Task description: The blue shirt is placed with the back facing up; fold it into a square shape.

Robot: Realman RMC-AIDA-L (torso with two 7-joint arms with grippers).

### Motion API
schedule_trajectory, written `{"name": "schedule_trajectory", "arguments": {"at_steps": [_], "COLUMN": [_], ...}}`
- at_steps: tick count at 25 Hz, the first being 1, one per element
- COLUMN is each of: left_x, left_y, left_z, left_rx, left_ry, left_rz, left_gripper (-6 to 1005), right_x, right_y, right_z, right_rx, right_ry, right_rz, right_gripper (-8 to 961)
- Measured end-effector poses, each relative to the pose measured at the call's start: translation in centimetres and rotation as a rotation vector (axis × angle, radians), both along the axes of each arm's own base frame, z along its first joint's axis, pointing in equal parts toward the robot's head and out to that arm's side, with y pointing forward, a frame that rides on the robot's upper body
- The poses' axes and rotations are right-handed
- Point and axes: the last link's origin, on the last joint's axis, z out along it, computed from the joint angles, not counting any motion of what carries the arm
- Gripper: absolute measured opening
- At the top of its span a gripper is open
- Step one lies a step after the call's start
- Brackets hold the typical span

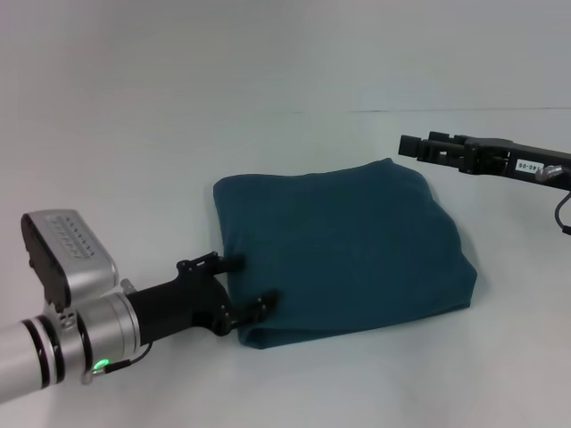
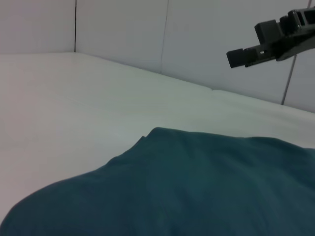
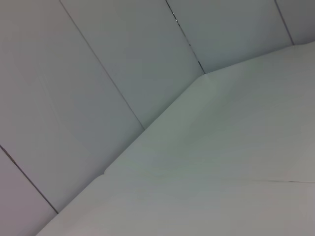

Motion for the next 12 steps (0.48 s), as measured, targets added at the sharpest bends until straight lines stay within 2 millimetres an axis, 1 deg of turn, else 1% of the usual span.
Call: {"name": "schedule_trajectory", "arguments": {"at_steps": [8,10,12], "left_x": [-0.1,0.2,0.4], "left_y": [-0.3,-0.5,-0.7], "left_z": [-0.1,0.3,1.3], "left_rx": [-0.010,-0.012,-0.006], "left_ry": [0.002,-0.024,-0.062], "left_rz": [-0.008,-0.031,-0.049], "left_gripper": [772,771,771], "right_x": [0.0,0.0,0.0], "right_y": [0.1,0.1,0.2], "right_z": [0.0,0.0,0.0], "right_rx": [0.007,0.009,0.011], "right_ry": [-0.002,-0.004,-0.008], "right_rz": [0.005,0.002,0.001], "right_gripper": [852,852,852]}}
